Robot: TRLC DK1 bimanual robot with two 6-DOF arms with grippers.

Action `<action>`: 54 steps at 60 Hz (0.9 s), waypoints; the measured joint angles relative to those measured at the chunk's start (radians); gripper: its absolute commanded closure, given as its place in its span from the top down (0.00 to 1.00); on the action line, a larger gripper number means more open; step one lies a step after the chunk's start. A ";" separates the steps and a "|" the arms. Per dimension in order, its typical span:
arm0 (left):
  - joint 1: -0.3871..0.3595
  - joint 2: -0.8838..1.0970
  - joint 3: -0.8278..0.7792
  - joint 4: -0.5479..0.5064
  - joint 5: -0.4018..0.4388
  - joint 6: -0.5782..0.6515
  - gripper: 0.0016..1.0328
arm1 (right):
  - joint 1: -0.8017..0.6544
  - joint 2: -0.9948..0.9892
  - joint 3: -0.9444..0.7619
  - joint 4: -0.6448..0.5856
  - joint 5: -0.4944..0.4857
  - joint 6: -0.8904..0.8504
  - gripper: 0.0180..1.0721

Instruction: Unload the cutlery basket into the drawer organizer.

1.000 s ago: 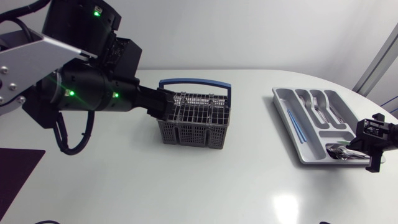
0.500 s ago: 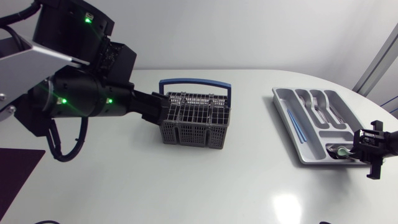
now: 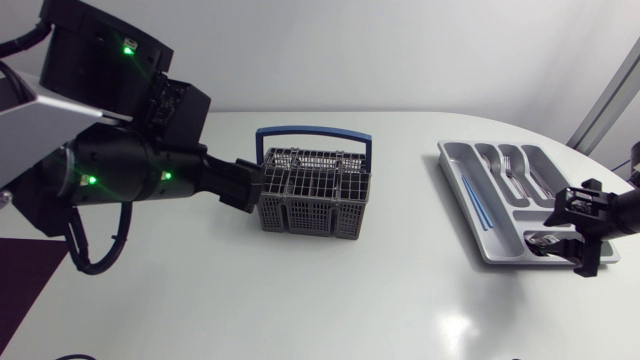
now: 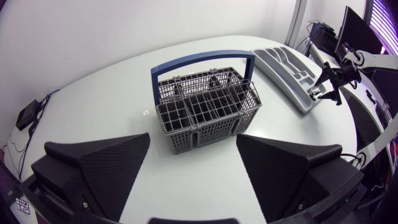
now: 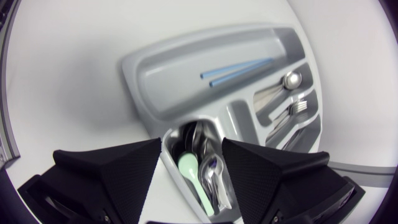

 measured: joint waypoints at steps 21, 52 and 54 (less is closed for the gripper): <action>0.000 -0.046 -0.066 0.011 -0.005 0.004 0.94 | 0.449 -0.232 -0.075 -0.003 -0.023 0.413 0.19; 0.002 -0.076 -0.127 0.057 -0.008 0.008 0.94 | 0.805 -0.166 0.063 0.042 -0.109 0.869 0.05; 0.002 -0.078 -0.128 0.060 -0.008 0.010 0.94 | 0.815 -0.154 0.072 0.055 -0.120 0.892 0.05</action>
